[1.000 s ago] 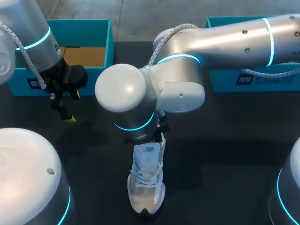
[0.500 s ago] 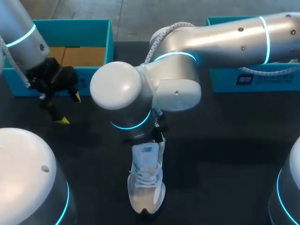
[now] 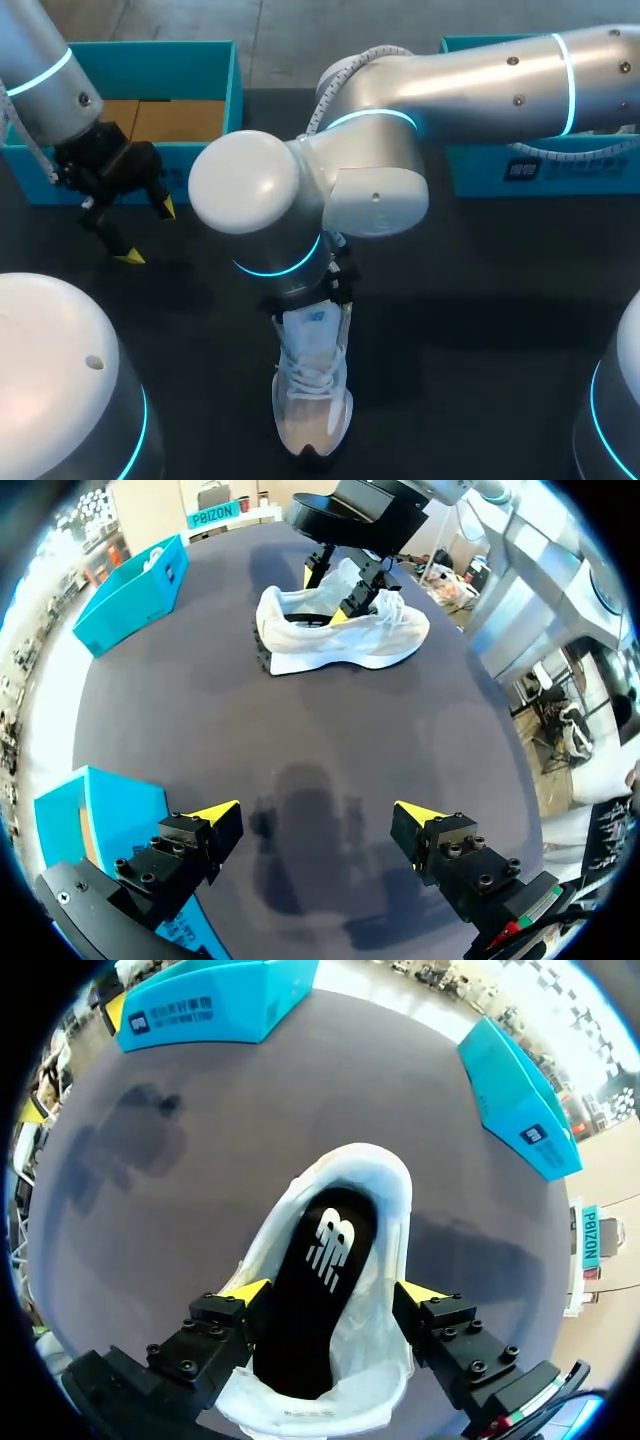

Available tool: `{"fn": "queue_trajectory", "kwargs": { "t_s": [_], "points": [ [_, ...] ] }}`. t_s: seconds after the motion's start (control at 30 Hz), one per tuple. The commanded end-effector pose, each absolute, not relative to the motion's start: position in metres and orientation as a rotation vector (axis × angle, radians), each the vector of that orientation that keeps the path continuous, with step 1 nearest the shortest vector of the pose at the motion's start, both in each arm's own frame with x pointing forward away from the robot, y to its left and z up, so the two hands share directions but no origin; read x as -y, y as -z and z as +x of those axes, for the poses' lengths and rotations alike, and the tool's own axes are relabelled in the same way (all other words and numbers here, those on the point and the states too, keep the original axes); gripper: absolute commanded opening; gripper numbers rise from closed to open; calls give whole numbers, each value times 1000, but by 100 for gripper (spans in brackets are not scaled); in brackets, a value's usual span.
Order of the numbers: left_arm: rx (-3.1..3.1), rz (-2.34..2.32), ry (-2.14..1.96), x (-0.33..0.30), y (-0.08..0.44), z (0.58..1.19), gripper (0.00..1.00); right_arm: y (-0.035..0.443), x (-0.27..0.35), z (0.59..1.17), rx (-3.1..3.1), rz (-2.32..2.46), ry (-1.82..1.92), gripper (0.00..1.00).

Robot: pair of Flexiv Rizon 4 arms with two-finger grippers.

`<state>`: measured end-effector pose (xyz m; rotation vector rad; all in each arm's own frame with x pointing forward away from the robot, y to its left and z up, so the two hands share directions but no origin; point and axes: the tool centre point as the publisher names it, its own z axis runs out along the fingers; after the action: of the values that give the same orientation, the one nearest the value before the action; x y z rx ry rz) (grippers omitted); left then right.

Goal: Take the shoe out of the shoebox, open the shoe tongue, remove and reinsert the insole, then place the shoe into the shoebox

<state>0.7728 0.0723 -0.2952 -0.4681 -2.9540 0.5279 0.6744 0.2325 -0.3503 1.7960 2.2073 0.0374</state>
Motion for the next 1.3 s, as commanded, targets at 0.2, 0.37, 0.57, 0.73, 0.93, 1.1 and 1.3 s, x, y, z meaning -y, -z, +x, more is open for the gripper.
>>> {"fn": "queue_trajectory", "kwargs": {
  "t_s": [0.2, 0.37, 0.57, 0.73, 0.93, 1.1, 1.3],
  "points": [
    [2941, -572, -542, -65, 295, 771, 100, 351, -236, 665, -1768, 2242, -150, 82],
    [2909, -631, -617, -66, 292, 771, 100, 351, -236, 662, -1758, 2256, -155, 82],
    [2886, -663, -665, -64, 290, 773, 100, 351, -237, 661, -1746, 2278, -156, 81],
    [2884, -672, -666, -64, 290, 774, 100, 348, -238, 659, -1721, 2288, -143, 90],
    [2882, -674, -657, -63, 291, 775, 100, 345, -241, 663, -1727, 2287, -157, 89],
    [2887, -670, -651, -64, 291, 776, 100, 344, -243, 665, -1731, 2296, -155, 89],
    [2892, -659, -643, -65, 292, 778, 100, 346, -244, 664, -1732, 2325, -126, 100]
  ]
}}
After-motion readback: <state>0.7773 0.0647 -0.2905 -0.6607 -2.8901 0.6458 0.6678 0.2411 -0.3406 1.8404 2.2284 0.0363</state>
